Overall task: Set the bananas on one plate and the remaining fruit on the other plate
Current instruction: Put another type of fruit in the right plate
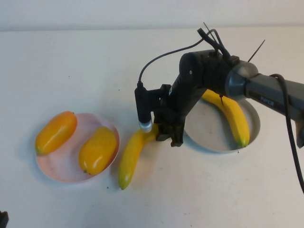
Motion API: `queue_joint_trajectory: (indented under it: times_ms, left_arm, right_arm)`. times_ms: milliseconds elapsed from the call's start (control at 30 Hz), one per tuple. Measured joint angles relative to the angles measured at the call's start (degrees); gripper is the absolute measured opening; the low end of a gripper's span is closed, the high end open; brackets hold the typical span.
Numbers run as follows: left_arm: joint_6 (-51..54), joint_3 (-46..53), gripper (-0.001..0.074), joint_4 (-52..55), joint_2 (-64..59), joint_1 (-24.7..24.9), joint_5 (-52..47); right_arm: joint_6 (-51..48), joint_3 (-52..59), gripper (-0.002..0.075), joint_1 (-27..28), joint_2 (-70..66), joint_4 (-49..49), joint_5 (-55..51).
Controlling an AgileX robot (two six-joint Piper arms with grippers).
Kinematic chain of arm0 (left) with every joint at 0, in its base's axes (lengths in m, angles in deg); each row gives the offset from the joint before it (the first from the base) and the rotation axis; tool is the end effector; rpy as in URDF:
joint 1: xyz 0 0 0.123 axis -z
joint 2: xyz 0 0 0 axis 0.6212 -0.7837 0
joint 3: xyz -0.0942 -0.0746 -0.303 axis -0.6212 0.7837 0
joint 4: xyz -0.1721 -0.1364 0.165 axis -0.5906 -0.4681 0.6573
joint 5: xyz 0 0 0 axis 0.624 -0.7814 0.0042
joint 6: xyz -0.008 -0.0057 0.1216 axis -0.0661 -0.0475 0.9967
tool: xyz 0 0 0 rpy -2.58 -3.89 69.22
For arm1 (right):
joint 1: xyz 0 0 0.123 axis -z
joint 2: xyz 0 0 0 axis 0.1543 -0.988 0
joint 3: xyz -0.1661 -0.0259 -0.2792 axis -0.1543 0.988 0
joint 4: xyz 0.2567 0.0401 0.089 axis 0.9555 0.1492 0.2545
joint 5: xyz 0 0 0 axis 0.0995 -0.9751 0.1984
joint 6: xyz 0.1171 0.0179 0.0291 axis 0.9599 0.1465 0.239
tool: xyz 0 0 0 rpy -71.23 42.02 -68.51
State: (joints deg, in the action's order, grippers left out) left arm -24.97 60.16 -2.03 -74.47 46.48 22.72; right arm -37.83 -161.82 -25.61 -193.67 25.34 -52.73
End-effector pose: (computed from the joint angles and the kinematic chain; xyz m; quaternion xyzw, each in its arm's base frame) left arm 0.0633 -0.0102 0.1618 0.0876 0.8003 -0.0258 0.5926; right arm 0.4303 0.3236 0.1805 -0.7554 0.6252 0.0453 0.1910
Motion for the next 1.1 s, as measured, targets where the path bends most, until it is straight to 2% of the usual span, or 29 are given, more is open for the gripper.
queue_joint_trajectory:
  times_ms: [233,400,533,733,967,1100]
  left_arm:
    - [0.0,0.0,0.0001,0.0,0.0,0.0,0.0]
    - [0.0,0.0,0.0001,0.0,0.0,0.0,0.0]
    - [0.0,0.0,0.0001,0.0,0.0,0.0,0.0]
    - [0.0,0.0,0.0001,0.0,0.0,0.0,0.0]
    - [0.0,0.0,0.0001,0.0,0.0,0.0,0.0]
    - [0.0,0.0,0.0001,0.0,0.0,0.0,0.0]
  right_arm:
    - [5.5,-0.9,0.0291,0.0,5.5,-2.2,-6.0]
    - [15.1,-4.2,0.0291,0.0,9.0,-10.5,-14.2]
    - [23.2,-4.7,0.0291,0.0,11.8,-15.6,-16.3]
    - [40.5,-4.8,0.0291,0.0,17.4,-19.8,-17.1]
    - [73.5,-4.5,0.0291,1.0,19.7,-22.4,-17.4]
    - [83.9,-2.8,0.0291,1.9,19.1,-23.0,-17.6]
